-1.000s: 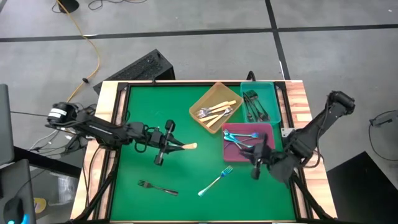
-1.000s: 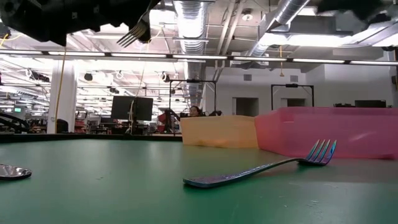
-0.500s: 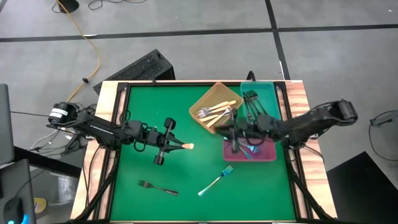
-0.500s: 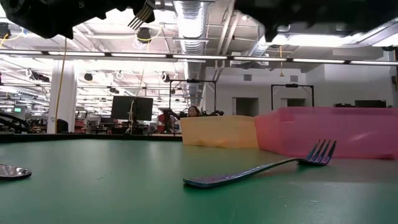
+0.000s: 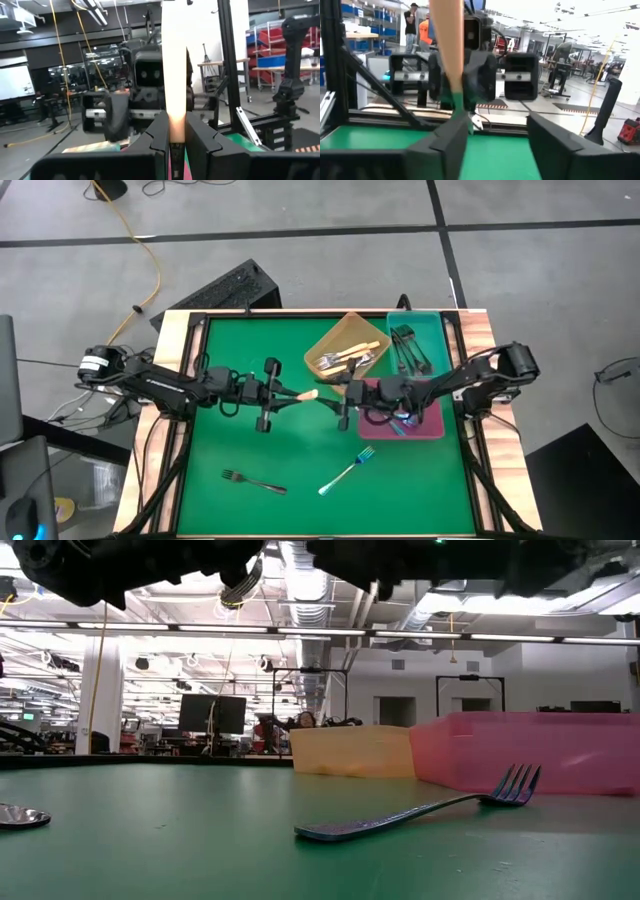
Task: Sort silverware by color (type)
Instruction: Put the orange fork into the orange bin
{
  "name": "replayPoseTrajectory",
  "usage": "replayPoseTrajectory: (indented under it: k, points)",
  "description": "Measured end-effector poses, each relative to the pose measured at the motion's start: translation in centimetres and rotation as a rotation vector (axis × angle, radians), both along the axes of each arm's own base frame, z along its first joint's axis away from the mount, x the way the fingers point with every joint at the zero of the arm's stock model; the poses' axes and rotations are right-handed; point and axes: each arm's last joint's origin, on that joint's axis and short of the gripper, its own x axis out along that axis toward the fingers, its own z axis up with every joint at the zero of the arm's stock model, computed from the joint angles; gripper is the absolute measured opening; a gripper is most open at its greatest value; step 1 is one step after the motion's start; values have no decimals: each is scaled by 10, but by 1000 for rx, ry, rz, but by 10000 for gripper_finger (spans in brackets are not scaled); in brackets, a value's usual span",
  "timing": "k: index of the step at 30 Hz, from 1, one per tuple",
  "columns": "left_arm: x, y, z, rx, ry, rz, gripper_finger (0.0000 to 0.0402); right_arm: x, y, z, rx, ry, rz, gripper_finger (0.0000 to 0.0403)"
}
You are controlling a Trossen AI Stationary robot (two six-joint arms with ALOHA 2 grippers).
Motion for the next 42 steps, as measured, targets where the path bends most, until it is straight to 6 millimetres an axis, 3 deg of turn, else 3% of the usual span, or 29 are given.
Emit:
replayPoseTrajectory:
  k: [4, 7, 17, 26, 33, 42]
  points:
    - [0, 5, -1, 22, 3, 22, 20, 8, 1, 10, -1, -7, 15, 268]
    - [-1, 9, -3, 34, 8, 40, 20, 12, 3, 15, -5, 16, 23, 285]
    - [9, 13, -15, 46, 13, 32, 20, 17, 5, 29, -11, -9, 59, 286]
    - [14, 14, -19, 47, -41, 42, 20, 18, 5, 27, -16, 17, 72, 283]
    - [14, 14, -19, 46, -43, 41, 20, 19, 1, 27, -3, 9, 61, 226]
    - [14, 14, -18, 37, -46, 38, 20, 19, -1, 27, -7, 10, 74, 72]
